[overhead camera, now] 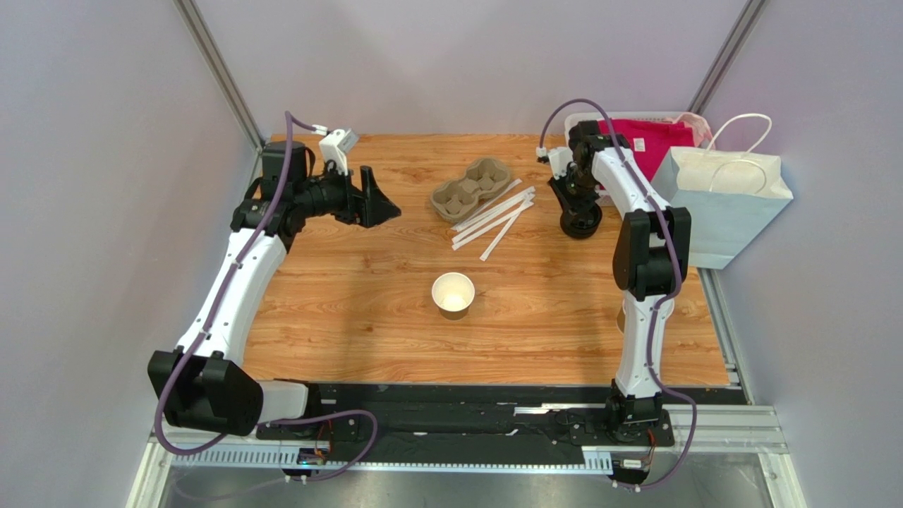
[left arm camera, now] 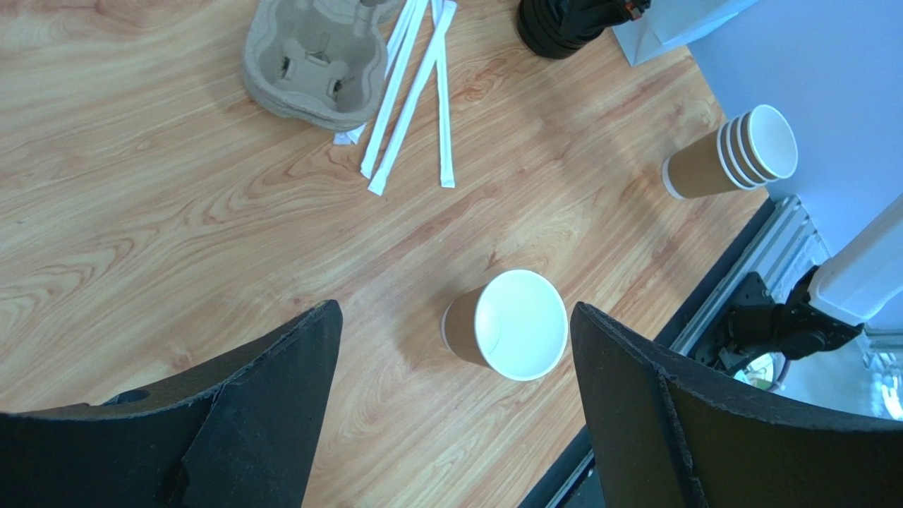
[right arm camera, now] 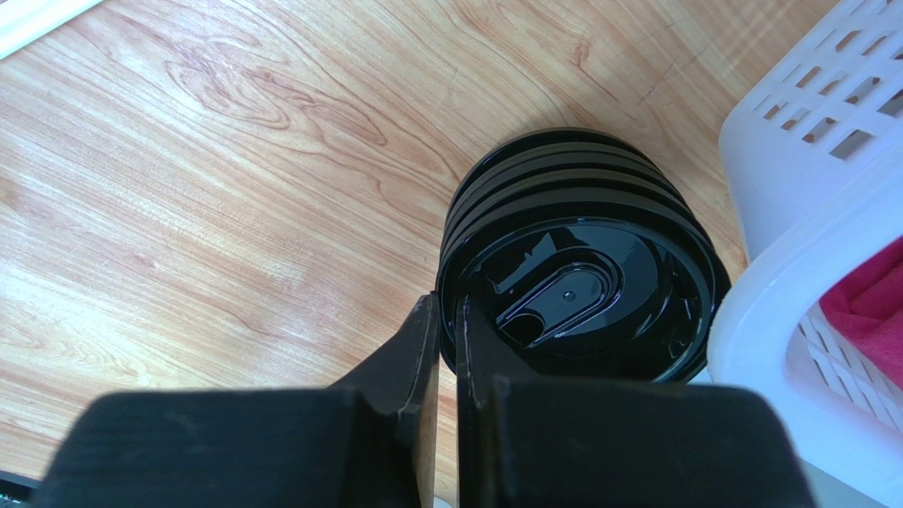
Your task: Pack the takeout coffee
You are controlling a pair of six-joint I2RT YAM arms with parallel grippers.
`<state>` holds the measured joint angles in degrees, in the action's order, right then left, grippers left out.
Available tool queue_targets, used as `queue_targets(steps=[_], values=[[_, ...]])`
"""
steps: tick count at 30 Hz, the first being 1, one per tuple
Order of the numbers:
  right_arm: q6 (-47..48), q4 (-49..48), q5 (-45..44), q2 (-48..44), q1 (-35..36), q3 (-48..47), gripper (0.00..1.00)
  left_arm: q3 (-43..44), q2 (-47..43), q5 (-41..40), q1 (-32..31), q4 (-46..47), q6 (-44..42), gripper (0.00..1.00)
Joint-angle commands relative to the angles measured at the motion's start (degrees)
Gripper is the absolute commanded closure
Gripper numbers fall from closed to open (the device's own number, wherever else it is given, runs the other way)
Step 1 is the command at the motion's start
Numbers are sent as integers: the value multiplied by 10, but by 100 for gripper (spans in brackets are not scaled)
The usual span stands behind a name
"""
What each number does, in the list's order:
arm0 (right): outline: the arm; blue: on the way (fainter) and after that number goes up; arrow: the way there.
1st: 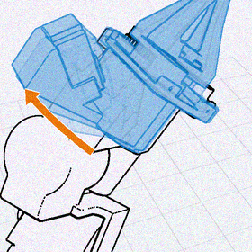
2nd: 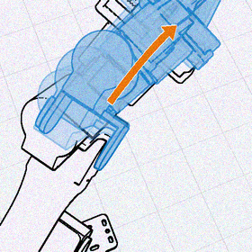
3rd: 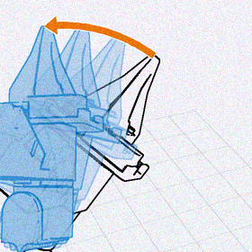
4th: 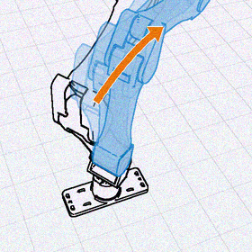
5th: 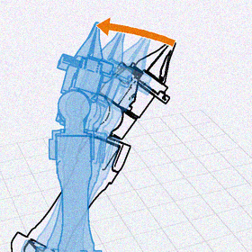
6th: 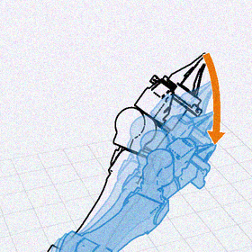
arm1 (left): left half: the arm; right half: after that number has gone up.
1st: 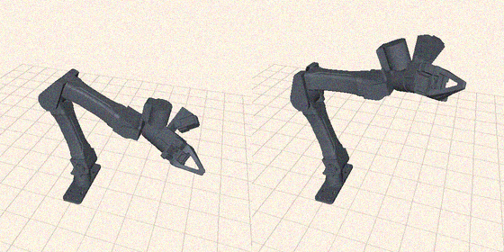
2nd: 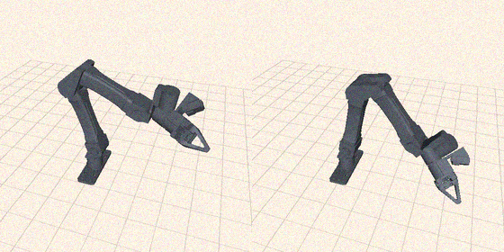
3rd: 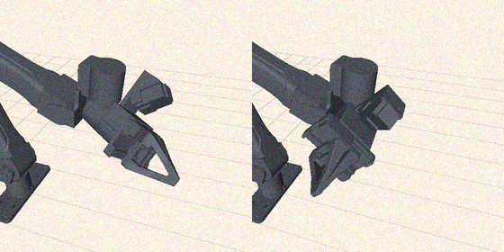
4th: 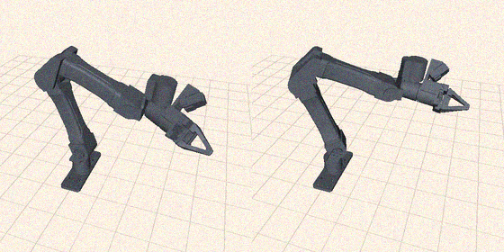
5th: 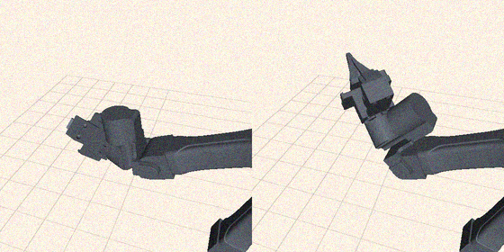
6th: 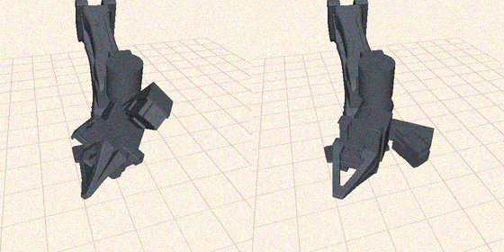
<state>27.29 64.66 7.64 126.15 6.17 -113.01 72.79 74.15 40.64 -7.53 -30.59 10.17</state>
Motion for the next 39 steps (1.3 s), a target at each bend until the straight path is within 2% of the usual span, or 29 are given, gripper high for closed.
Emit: queue_targets(steps=[1,10,18,23,27,31,34,35,39], values=[[7,6,1,-5,-3,-27,100,0,-12,12,-4,25,4,12],[4,19,9,-52,-4,-39,100,7,-10,15,-4,26,-2,12],[-1,70,58,-93,-1,-84,100,16,-20,25,-5,20,-16,11],[-21,101,150,-150,15,-88,100,25,-74,58,-4,8,-122,6],[-43,103,192,-185,32,-81,100,3,-139,86,-4,25,-192,5],[-56,103,215,-205,45,-76,100,-6,-152,118,-6,26,-233,6],[-55,128,286,-221,52,-73,100,-3,-152,125,-20,25,-292,7],[-54,134,334,-226,56,-66,100,-4,-152,124,-33,24,-312,7],[-29,170,443,-266,86,-27,100,-19,-161,125,-74,15,-464,7]])
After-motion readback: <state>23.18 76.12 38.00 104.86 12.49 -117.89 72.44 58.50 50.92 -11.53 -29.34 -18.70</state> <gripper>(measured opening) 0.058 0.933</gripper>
